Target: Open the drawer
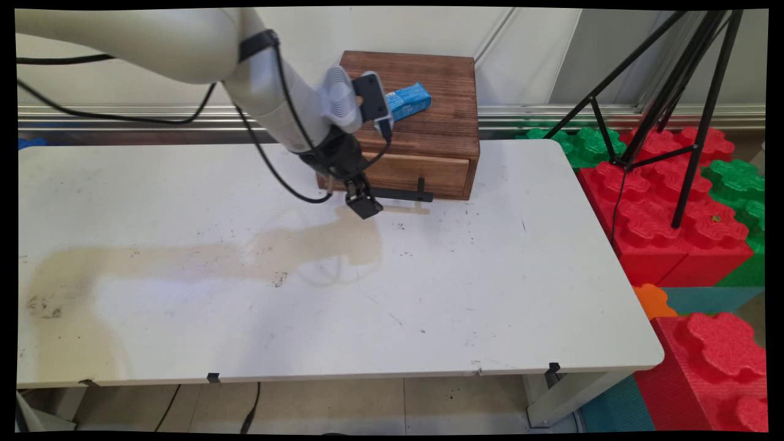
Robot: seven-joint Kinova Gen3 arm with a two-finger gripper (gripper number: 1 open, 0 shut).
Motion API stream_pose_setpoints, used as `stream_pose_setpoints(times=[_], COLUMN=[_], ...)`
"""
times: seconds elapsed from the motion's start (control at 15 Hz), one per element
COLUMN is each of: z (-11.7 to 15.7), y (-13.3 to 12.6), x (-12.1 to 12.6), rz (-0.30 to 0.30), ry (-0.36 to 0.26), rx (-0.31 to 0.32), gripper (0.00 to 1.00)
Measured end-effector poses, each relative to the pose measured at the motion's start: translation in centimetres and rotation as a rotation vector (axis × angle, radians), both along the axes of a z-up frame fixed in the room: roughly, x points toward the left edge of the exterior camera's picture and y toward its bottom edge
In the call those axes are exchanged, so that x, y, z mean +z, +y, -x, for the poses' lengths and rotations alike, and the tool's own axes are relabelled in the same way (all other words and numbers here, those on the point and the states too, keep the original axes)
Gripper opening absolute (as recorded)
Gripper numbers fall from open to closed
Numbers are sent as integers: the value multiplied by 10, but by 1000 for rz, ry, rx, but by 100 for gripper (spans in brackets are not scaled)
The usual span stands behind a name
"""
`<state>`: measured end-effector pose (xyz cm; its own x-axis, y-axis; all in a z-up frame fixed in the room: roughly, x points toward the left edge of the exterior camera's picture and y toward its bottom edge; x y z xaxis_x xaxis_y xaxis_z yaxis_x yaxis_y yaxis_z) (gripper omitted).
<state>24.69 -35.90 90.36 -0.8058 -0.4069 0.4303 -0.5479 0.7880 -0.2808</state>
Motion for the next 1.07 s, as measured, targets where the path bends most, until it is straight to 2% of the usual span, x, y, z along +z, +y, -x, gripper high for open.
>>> stream_pose_setpoints(times=[0.47,1.07], z=[11,17], y=[-52,-88], x=[-32,-73], rz=[-6,-61], ry=[-37,-45], rx=[-45,-93], gripper=[100,100])
